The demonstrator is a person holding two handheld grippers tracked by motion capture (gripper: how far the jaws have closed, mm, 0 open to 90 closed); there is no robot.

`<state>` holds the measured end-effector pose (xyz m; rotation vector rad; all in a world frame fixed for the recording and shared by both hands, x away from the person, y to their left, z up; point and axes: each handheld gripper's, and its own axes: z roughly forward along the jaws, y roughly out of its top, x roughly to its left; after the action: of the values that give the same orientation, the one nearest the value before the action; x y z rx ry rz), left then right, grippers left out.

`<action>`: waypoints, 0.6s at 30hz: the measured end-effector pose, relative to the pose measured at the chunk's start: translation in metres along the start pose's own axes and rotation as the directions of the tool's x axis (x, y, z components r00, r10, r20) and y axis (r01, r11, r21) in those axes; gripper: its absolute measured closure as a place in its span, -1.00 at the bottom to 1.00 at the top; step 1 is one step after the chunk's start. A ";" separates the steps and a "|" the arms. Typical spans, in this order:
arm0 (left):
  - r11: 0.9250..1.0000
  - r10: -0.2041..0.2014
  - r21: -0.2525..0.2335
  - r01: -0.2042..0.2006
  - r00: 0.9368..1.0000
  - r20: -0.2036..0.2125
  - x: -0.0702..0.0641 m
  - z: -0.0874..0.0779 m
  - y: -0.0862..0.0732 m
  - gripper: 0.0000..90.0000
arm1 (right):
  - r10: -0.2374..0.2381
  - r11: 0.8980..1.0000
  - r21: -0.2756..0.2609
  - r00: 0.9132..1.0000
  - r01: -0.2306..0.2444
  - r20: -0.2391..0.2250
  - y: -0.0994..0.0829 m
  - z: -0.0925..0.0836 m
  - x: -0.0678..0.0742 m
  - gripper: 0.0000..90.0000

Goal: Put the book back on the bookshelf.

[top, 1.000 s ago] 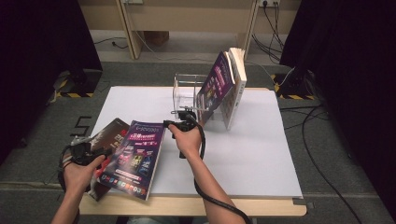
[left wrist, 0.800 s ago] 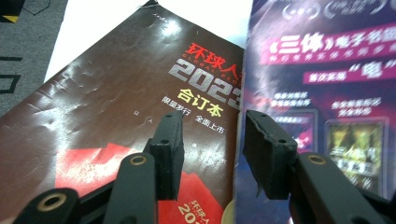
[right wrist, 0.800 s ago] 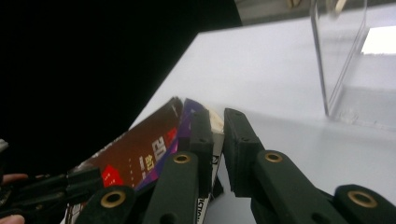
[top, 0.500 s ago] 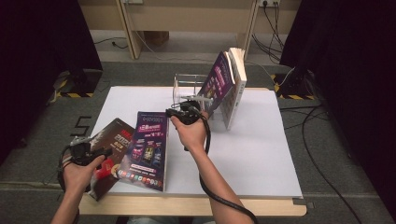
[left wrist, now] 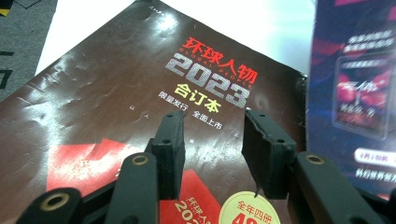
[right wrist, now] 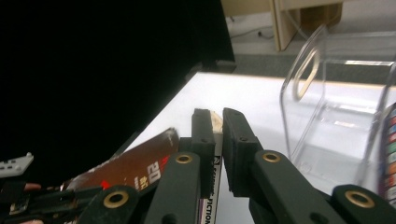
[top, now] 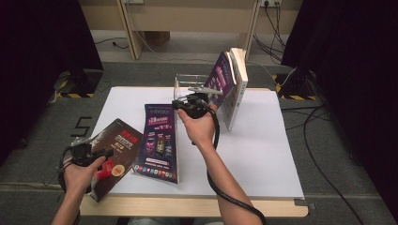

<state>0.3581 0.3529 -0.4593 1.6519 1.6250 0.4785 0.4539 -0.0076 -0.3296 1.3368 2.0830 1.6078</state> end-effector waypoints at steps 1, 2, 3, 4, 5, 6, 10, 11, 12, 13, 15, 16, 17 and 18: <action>1.000 0.000 0.000 0.000 1.000 0.000 0.000 0.000 0.000 0.29 | -0.004 1.000 -0.006 1.000 0.004 0.003 0.002 -0.002 -0.001 0.87; 1.000 0.000 0.000 0.000 1.000 0.000 0.000 0.000 0.000 0.29 | -0.005 1.000 -0.011 1.000 0.005 0.007 0.003 -0.004 -0.001 0.87; 1.000 0.000 0.000 0.000 1.000 0.000 0.000 0.000 0.000 0.29 | -0.006 1.000 -0.012 1.000 0.006 0.008 0.005 -0.007 -0.002 0.87; 1.000 0.001 0.000 -0.001 1.000 0.000 0.000 0.000 0.000 0.29 | -0.005 1.000 -0.017 1.000 0.006 0.012 0.007 -0.009 -0.004 0.87; 1.000 0.001 0.000 -0.001 1.000 -0.001 0.001 0.000 0.000 0.30 | -0.004 1.000 -0.020 1.000 0.005 0.012 0.009 -0.012 -0.005 0.87; 1.000 0.000 0.000 0.000 1.000 -0.001 0.001 0.000 0.000 0.30 | -0.003 1.000 -0.028 1.000 0.003 0.014 0.010 -0.015 -0.006 0.87; 1.000 0.000 0.005 0.000 1.000 0.000 0.000 0.001 -0.001 0.30 | -0.018 0.998 -0.053 0.999 0.019 0.029 0.018 -0.027 -0.009 0.87; 1.000 0.000 0.004 0.000 1.000 0.000 0.000 0.001 -0.001 0.30 | -0.018 0.998 -0.060 0.999 0.020 0.035 0.020 -0.030 -0.010 0.87; 1.000 -0.001 0.004 0.001 1.000 0.001 0.000 0.001 -0.001 0.30 | -0.021 0.998 -0.062 0.999 0.023 0.037 0.022 -0.033 -0.011 0.87; 1.000 -0.001 0.003 0.001 1.000 0.000 0.000 0.001 -0.001 0.30 | -0.020 0.997 -0.068 0.999 0.023 0.042 0.024 -0.036 -0.012 0.87; 1.000 -0.001 0.003 0.001 1.000 0.000 0.000 0.000 -0.001 0.30 | -0.016 0.997 -0.078 0.999 0.020 0.049 0.029 -0.042 -0.015 0.87; 1.000 0.000 0.003 0.000 1.000 -0.001 0.000 0.000 -0.001 0.30 | -0.011 0.996 -0.085 0.998 0.015 0.055 0.030 -0.045 -0.017 0.87; 1.000 0.000 0.003 0.000 1.000 -0.001 0.000 0.001 -0.001 0.31 | -0.012 0.996 -0.085 0.998 0.017 0.061 0.032 -0.048 -0.020 0.87; 1.000 -0.001 0.003 0.001 1.000 0.000 0.000 0.001 -0.001 0.31 | -0.010 0.996 -0.091 0.998 0.016 0.069 0.034 -0.051 -0.021 0.87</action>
<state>0.3581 0.3527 -0.4606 1.6533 1.6274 0.4760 0.4524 -0.0577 -0.2880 1.3260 1.9507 1.6082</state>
